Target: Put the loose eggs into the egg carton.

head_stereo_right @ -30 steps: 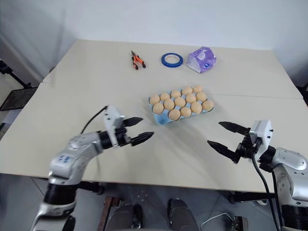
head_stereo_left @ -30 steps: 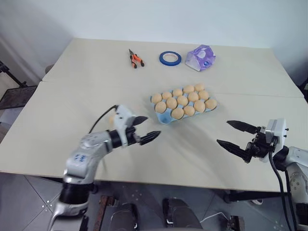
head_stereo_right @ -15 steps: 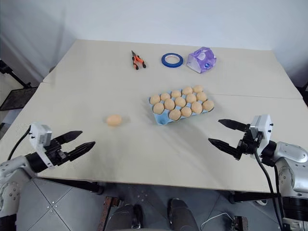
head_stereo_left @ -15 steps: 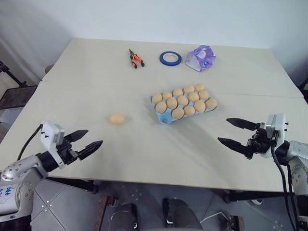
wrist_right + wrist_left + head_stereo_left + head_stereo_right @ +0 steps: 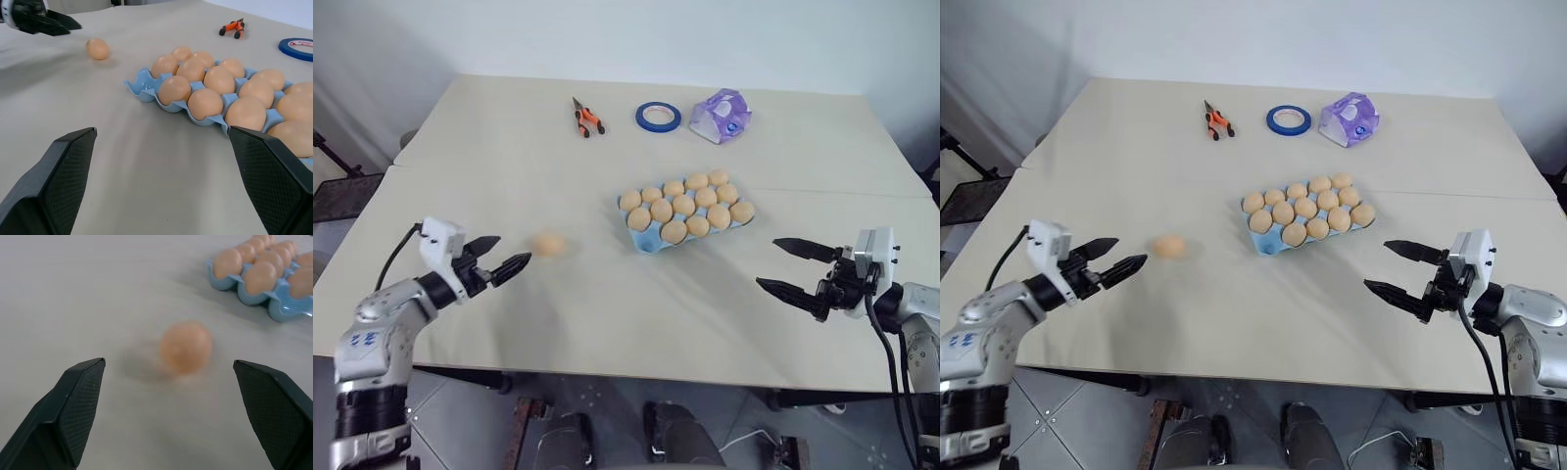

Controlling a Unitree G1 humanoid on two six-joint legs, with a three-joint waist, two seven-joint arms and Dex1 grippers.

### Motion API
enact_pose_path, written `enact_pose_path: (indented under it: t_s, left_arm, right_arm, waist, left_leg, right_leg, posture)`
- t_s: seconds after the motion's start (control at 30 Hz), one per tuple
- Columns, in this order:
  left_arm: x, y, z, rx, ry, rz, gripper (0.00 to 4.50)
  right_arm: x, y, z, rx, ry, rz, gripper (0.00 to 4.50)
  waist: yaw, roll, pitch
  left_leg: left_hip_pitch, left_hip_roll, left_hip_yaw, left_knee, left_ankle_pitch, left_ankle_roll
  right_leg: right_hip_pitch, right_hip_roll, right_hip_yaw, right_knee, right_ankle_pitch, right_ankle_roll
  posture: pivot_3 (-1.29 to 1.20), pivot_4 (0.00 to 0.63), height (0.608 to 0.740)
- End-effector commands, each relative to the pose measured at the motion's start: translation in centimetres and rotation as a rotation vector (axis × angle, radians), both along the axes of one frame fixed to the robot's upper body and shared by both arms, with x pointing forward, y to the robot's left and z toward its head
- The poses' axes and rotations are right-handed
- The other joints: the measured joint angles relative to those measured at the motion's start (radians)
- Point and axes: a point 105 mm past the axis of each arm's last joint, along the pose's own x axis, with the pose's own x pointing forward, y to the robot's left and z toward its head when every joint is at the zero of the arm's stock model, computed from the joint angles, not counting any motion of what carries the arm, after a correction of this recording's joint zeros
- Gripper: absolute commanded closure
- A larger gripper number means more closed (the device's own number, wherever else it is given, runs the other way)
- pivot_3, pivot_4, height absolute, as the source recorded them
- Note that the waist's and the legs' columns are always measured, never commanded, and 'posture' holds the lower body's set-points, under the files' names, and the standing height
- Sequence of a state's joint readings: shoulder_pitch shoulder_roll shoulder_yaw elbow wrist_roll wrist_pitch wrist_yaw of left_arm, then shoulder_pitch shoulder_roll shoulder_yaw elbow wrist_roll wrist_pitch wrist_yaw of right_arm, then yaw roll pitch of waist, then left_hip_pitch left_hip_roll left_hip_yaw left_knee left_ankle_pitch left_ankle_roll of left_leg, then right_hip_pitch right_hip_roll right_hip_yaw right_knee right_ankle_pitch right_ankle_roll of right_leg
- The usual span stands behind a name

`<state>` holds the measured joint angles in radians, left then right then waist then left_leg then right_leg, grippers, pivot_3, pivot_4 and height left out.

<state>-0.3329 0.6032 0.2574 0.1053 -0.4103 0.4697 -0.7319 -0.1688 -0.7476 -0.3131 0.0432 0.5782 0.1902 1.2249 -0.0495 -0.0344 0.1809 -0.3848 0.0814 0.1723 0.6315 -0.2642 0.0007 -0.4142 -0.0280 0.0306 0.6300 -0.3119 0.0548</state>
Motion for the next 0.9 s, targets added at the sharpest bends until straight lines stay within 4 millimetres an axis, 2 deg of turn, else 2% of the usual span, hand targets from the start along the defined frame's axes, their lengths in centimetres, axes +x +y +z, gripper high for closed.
enact_pose_path:
  t_s: [0.03,0.2,0.37,0.47,0.67,0.77,0.9]
  left_arm:
    - [1.7,-1.4,0.0,0.046,-0.030,-0.073,0.02]
    - [3.8,-2.6,-0.5,0.075,-0.030,-0.131,0.02]
    - [4.9,-3.1,-1.2,0.100,-0.005,-0.163,0.02]
    - [5.3,-3.3,-1.7,0.106,0.037,-0.164,0.60]
    - [5.4,-3.7,-1.5,0.116,0.034,-0.185,2.53]
    - [5.5,-4.0,-0.4,0.137,-0.015,-0.208,2.75]
    - [5.8,-5.7,3.0,0.112,-0.115,-0.279,2.75]
  right_arm:
    - [-0.3,-0.2,1.0,-0.016,-0.035,-0.005,0.00]
    - [-0.8,-0.4,1.0,-0.017,-0.038,-0.022,0.00]
    - [-1.0,-0.5,1.0,-0.019,-0.041,-0.041,0.00]
    - [-1.2,-0.5,0.9,-0.019,-0.040,-0.048,0.00]
    - [-1.3,-0.6,0.9,-0.015,-0.047,-0.061,0.00]
    - [-1.3,-0.5,1.1,-0.003,-0.061,-0.071,0.00]
    - [-1.5,-0.5,1.3,0.009,-0.074,-0.080,0.00]
  waist:
    - [-0.001,0.000,0.000]
    - [0.000,0.000,0.000]
    - [-0.002,0.000,0.000]
    - [0.000,0.000,0.000]
    - [0.001,0.000,0.000]
    - [0.002,0.000,0.000]
    - [0.007,0.000,0.000]
  left_leg:
    - [0.000,0.000,0.000,0.000,0.001,0.000]
    - [-0.001,0.001,0.001,0.000,0.001,-0.001]
    - [-0.001,0.000,0.002,0.001,0.001,-0.001]
    - [-0.001,0.000,0.002,0.001,0.001,-0.001]
    - [-0.001,0.000,0.002,0.002,0.001,-0.001]
    - [-0.001,0.000,0.002,0.002,0.001,-0.001]
    - [-0.002,0.000,0.002,0.003,0.001,-0.001]
  right_leg:
    - [0.000,0.000,0.000,0.000,0.000,0.000]
    - [-0.001,0.001,0.000,0.000,0.000,0.000]
    - [-0.002,0.002,0.001,0.000,0.000,0.001]
    - [-0.002,0.002,0.001,0.000,0.000,0.001]
    - [-0.002,0.002,0.001,0.002,0.000,0.001]
    - [-0.002,0.002,0.001,0.002,0.000,0.001]
    - [-0.002,0.002,0.001,0.003,0.000,0.001]
  posture:
    - [0.00,0.150,0.740]
    - [0.00,0.150,0.740]
    - [0.00,0.150,0.740]
    - [0.00,0.150,0.740]
    - [0.00,0.150,0.740]
    - [0.00,0.150,0.740]
    - [0.00,0.150,0.740]
